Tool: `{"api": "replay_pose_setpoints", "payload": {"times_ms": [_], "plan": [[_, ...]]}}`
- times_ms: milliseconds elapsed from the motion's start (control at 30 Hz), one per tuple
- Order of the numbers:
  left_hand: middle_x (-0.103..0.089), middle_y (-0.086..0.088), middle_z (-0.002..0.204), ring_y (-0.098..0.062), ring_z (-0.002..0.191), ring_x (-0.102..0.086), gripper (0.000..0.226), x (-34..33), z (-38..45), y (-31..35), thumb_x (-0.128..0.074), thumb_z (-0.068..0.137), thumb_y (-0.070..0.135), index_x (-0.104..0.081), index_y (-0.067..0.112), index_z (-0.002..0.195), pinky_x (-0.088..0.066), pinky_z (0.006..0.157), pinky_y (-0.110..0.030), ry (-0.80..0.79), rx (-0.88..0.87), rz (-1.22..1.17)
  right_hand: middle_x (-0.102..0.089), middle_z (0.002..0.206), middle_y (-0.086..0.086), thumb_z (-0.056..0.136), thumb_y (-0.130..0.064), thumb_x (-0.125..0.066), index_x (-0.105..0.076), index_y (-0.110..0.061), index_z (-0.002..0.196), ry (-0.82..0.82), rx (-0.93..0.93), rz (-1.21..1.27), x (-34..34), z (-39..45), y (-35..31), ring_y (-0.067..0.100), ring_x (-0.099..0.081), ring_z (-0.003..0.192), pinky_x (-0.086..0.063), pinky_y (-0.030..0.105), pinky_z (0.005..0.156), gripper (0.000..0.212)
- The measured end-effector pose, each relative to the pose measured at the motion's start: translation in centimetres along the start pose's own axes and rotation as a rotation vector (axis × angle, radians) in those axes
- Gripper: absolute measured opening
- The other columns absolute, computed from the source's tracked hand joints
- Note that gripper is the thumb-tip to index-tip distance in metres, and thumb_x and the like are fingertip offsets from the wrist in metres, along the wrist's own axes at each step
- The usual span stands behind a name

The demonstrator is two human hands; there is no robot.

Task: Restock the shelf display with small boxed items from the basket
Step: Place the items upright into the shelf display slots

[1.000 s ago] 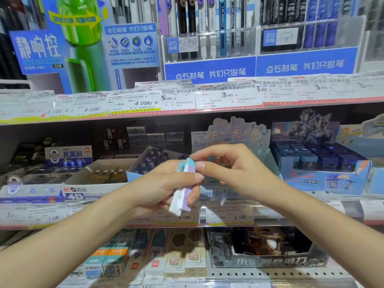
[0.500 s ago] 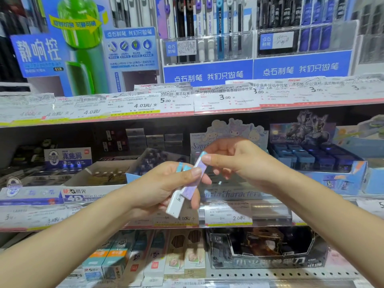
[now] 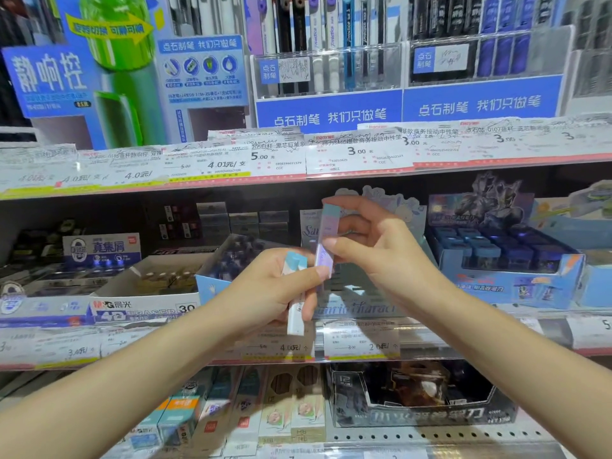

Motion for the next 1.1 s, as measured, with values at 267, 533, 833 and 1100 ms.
{"api": "replay_pose_setpoints", "payload": {"times_ms": [267, 533, 833, 1100], "plan": [[-0.055, -0.001, 0.043, -0.018, 0.043, -0.042, 0.032, -0.5, -0.8, -1.6, -0.053, 0.094, 0.022, -0.052, 0.037, 0.123, -0.031, 0.053, -0.032, -0.268, 0.152, 0.222, -0.051, 0.082, -0.002, 0.08, 0.003, -0.063, -0.051, -0.038, 0.092, 0.034, 0.034, -0.284, 3.2, 2.2, 1.5, 0.01, -0.052, 0.065, -0.054, 0.024, 0.069, 0.045], [-0.053, -0.002, 0.04, -0.008, 0.038, -0.045, 0.053, -0.9, -1.2, -3.0, -0.042, 0.093, 0.004, -0.044, 0.035, 0.135, -0.05, 0.063, -0.022, -0.331, 0.281, 0.229, -0.05, 0.079, -0.011, 0.079, -0.005, -0.068, -0.044, -0.044, 0.085, -0.011, 0.039, -0.448, 2.5, 3.0, 3.7, 0.008, -0.051, 0.07, -0.041, 0.006, 0.061, 0.046], [-0.051, -0.003, 0.038, -0.013, 0.038, -0.046, 0.06, -0.4, -1.3, -4.0, -0.04, 0.09, -0.006, -0.047, 0.034, 0.134, -0.041, 0.106, -0.047, -0.369, 0.333, 0.131, -0.051, 0.084, -0.018, 0.079, -0.006, -0.068, -0.051, -0.033, 0.092, -0.061, 0.02, -0.537, 2.0, 2.5, 4.2, -0.001, -0.054, 0.079, -0.045, 0.004, 0.065, 0.034], [-0.05, -0.008, 0.041, -0.011, 0.037, -0.046, 0.062, -0.6, -1.5, -3.6, -0.041, 0.09, -0.005, -0.043, 0.037, 0.136, -0.049, 0.062, -0.016, -0.397, 0.322, 0.144, -0.054, 0.094, -0.001, 0.078, 0.014, -0.045, -0.073, -0.006, 0.087, -0.017, 0.148, -0.692, 2.4, 2.6, 3.7, 0.005, -0.051, 0.08, -0.035, -0.001, 0.067, 0.036]]}}
Point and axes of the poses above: each hand's wrist, its own z-axis towards the middle knuckle, its own x-axis out of the back of the hand, y = z × x, the point moved 7 cm from there along z, towards the middle knuckle
